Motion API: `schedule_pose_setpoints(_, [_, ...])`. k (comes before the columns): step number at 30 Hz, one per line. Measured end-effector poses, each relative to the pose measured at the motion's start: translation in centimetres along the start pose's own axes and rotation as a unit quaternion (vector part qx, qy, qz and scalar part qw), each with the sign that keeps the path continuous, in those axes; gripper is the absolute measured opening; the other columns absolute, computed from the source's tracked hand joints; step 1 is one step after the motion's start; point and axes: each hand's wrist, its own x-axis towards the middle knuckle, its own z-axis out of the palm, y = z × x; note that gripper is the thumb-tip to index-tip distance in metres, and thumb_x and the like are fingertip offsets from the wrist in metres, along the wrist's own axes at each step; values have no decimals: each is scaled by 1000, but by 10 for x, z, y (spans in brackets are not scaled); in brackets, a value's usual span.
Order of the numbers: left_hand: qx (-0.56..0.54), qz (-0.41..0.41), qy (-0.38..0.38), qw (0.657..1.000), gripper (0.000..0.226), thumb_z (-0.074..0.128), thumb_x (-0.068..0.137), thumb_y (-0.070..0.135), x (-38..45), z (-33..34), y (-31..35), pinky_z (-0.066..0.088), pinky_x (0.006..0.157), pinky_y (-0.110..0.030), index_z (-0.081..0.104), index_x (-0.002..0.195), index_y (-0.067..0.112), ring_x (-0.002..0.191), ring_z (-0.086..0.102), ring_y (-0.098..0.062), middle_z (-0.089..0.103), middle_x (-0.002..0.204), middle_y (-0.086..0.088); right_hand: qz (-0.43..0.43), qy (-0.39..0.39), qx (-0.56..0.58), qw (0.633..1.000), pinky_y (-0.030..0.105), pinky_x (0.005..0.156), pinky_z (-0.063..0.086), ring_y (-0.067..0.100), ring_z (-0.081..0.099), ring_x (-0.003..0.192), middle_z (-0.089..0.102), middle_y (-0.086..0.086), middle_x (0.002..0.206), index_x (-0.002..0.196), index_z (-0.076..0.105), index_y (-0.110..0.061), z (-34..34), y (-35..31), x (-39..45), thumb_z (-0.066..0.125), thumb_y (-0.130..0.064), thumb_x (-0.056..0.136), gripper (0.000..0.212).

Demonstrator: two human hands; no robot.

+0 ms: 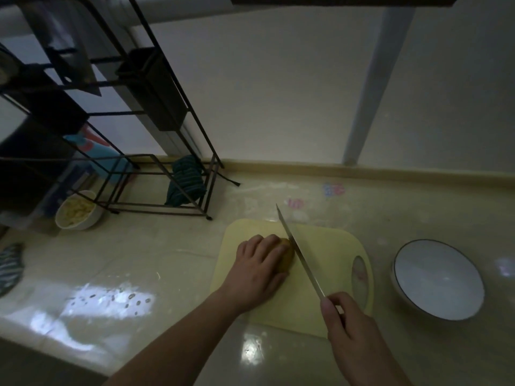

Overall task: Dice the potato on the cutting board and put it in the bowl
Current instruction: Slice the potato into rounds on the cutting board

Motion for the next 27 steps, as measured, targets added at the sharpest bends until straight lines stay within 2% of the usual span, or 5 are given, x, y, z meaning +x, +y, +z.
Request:
schedule_pose_setpoints(4, [0,-5,6,1000,54,50,95,49,1,2,2,30,99,-43,41,139,19,122,38,-31,40,140,-3,2,-3,-7,1000,19,54,37,5,54,52,56,-11,50,86,52,-27,-1,-5,-9,43,-42,96,20])
schedule_pose_setpoints(12, [9,14,33,999,56,51,91,50,-10,7,2,31,97,-43,44,135,17,119,39,-32,41,137,-4,12,-28,-21,999,17,59,41,2,55,56,56,-25,53,87,46,-30,1,-7,-23,42,-45,95,17])
schedule_pose_setpoints(19, [8,10,52,999,55,51,88,48,-7,10,5,32,91,-43,45,130,14,115,39,-31,41,133,-5,12,-39,-27,999,16,62,42,3,54,58,55,-29,56,87,41,-28,-1,-11,-22,38,-45,96,20])
schedule_pose_setpoints(23, [-12,4,56,998,54,52,88,49,-7,12,4,32,94,-43,45,128,13,116,39,-31,41,133,-6,15,-40,-35,998,15,63,42,3,54,59,55,-31,59,86,39,-28,-2,-13,-22,38,-44,96,20])
schedule_pose_setpoints(27, [-13,3,53,998,53,53,89,49,-7,13,2,33,95,-43,46,126,12,117,41,-32,42,130,-7,7,-33,-47,998,14,65,42,2,55,59,57,-25,59,86,40,-26,-2,-13,-20,37,-46,96,22])
